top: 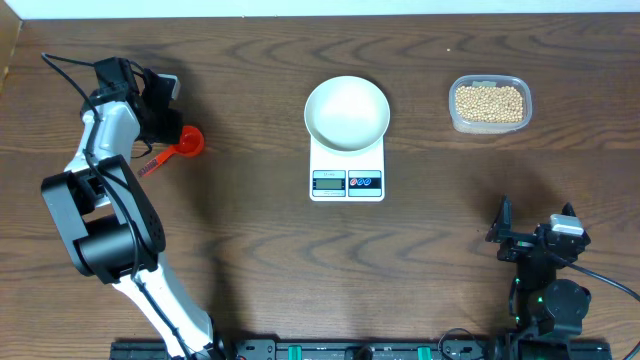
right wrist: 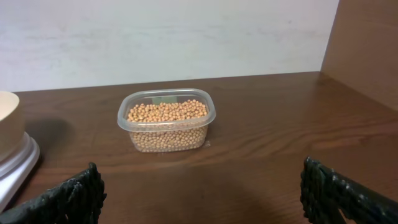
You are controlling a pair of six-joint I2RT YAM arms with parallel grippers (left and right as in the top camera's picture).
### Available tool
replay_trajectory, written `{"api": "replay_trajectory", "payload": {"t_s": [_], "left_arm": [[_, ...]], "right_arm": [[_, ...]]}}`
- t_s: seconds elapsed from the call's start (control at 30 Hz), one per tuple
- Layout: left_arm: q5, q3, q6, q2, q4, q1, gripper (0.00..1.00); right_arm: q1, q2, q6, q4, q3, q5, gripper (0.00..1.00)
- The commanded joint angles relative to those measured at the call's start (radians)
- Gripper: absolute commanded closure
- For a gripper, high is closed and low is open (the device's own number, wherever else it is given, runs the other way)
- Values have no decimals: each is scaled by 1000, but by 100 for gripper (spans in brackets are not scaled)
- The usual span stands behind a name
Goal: Scoop item into bowl and weigh 50g on scale
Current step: 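Move the left gripper forward over the red scoop's bowl, then close the left gripper on the red scoop's rim and lift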
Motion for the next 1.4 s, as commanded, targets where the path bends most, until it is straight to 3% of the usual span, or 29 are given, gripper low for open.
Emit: {"api": "replay_trajectory", "payload": {"t_s": [0.0,0.53,0.7,1.07,1.37], "left_arm": [[16,-4,5,19,0,0,71],[42,-4,5,88,-28,0,81],[42,-4,-30,88,-25,0,92],[37,17,-383,55,-20,0,93],[-7,17,-548,-45,-103,-2,92]], "right_arm": [[8,-6,-11,-2,-3,1,1],[8,-6,-11,-2,-3,1,1],[8,-6,-11,-2,-3,1,1],[8,-6,-11,-2,-3,1,1],[8,-6,-11,-2,-3,1,1]]}}
